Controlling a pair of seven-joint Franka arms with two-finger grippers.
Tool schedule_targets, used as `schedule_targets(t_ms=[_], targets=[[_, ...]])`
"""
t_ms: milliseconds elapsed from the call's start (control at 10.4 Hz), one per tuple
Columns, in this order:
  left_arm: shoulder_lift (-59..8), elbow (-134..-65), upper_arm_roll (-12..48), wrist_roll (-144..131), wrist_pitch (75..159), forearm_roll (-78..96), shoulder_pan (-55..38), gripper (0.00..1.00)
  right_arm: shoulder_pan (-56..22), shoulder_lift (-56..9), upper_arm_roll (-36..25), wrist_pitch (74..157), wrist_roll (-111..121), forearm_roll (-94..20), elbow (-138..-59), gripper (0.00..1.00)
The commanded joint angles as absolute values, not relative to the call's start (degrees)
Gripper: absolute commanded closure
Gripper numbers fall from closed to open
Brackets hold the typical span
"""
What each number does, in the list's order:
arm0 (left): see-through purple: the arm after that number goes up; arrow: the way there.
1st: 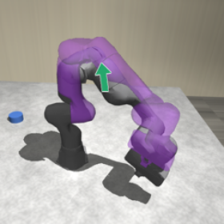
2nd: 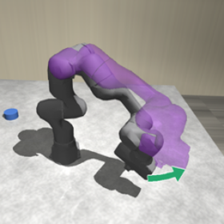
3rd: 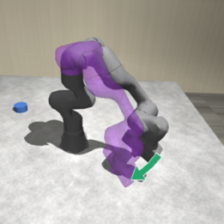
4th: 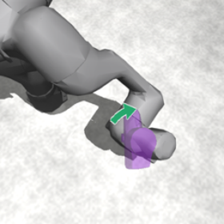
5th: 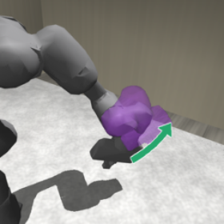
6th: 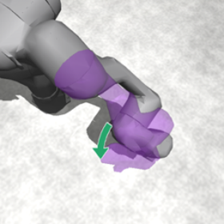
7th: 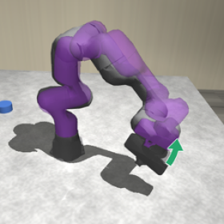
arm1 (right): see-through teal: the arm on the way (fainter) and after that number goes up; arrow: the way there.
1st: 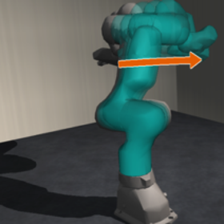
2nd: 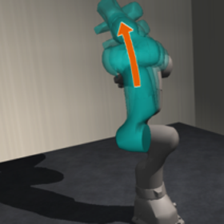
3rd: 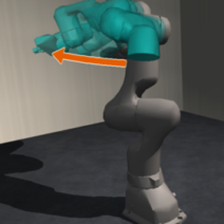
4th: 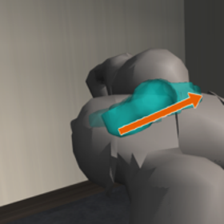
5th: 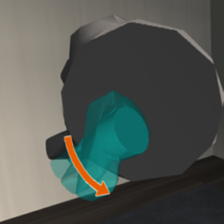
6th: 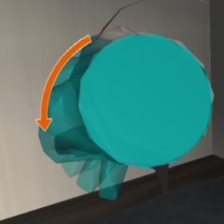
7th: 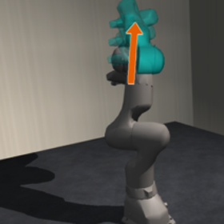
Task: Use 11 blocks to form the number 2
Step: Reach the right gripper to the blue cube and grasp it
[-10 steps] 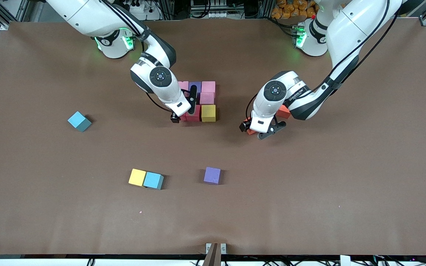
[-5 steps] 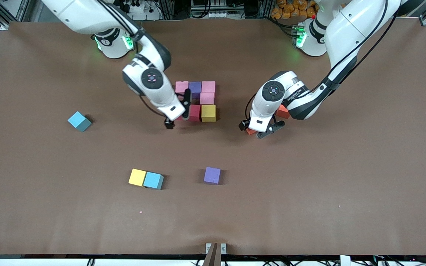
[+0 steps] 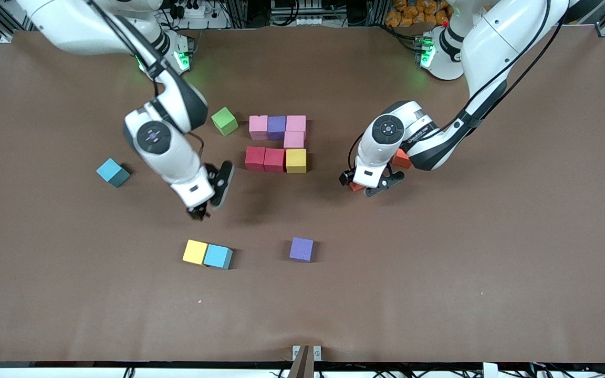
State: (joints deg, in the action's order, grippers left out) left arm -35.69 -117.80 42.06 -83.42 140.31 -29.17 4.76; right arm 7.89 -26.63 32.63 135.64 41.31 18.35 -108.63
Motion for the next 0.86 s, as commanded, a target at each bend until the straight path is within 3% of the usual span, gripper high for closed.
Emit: schedule_targets(t_ms=[0, 287, 766], targets=[[-35.51, -117.69, 42.01, -84.46, 139.66, -30.94, 4.66, 0.00, 2.67, -36.87, 27.46, 134.30, 41.48, 19.86, -95.16, 0.00], [-35.51, -117.69, 42.01, -84.46, 139.66, -30.94, 4.66, 0.00, -7.09, -42.01, 17.00, 134.74, 41.57, 19.34, -87.90, 0.00], [-35.51, -117.69, 42.01, -84.46, 139.66, -30.94, 4.75, 0.00, -12.13, -47.28, 12.57, 134.91, 41.13, 18.99, -81.48, 0.00]])
